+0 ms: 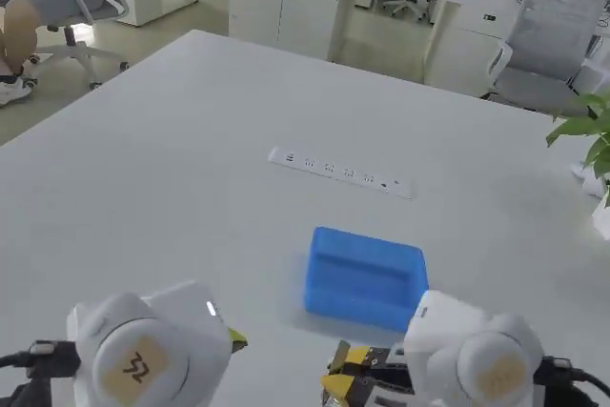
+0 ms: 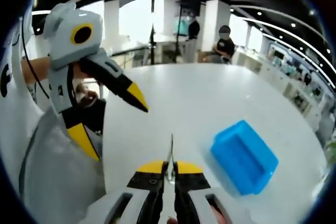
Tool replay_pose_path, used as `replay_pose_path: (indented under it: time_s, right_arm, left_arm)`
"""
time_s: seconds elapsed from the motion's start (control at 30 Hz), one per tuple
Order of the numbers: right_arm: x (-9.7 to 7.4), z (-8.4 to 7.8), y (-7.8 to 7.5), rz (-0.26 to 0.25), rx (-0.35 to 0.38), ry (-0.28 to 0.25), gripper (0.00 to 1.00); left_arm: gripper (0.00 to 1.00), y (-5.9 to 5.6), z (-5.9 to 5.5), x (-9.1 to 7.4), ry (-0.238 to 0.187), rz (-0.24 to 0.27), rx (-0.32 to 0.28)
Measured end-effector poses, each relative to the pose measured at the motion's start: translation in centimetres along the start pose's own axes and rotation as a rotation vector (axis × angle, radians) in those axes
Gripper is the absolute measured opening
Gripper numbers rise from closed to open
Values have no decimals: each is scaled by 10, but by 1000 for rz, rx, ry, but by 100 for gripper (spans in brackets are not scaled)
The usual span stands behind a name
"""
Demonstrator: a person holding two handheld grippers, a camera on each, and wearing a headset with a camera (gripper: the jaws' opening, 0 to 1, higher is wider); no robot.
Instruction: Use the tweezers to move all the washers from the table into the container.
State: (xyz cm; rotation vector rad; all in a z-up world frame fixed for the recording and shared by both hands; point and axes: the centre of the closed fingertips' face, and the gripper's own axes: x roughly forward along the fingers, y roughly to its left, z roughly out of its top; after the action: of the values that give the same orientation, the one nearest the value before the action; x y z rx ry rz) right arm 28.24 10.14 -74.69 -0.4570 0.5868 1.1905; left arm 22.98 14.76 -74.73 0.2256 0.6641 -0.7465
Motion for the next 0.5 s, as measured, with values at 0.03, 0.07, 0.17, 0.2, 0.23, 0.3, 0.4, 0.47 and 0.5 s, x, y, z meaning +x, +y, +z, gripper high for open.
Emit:
replay_pose_path:
  time_s: [0.03,0.07,0.17,0.2,0.23,0.3,0.4,0.47,0.5]
  right_arm:
    - [-3,4,-4,-9,15,-15,2]
    - [-7,10,-11,-23,22,-33,2]
    - [-15,23,-26,-52,32,-65,2]
    - [-18,29,-33,-70,28,-77,2]
    - [-18,32,-38,-80,25,-82,2]
    - [-19,39,-50,-101,34,-103,2]
    - [-18,46,-64,-111,55,-120,2]
    - [-16,50,-72,-124,49,-124,2]
    - [-16,53,-77,-127,47,-129,2]
  left_arm:
    - [70,1,0,-1,-2,10,-1]
    - [73,3,0,-2,-8,24,-3]
    - [77,5,-1,-3,-8,36,-15]
    - [77,4,-3,-3,3,35,-27]
    - [79,5,-5,-3,9,40,-33]
    - [82,5,-6,-3,5,49,-37]
    - [89,9,-5,-3,-11,85,-70]
    - [92,10,-4,-4,-18,94,-81]
    - [92,10,-4,-4,-20,97,-85]
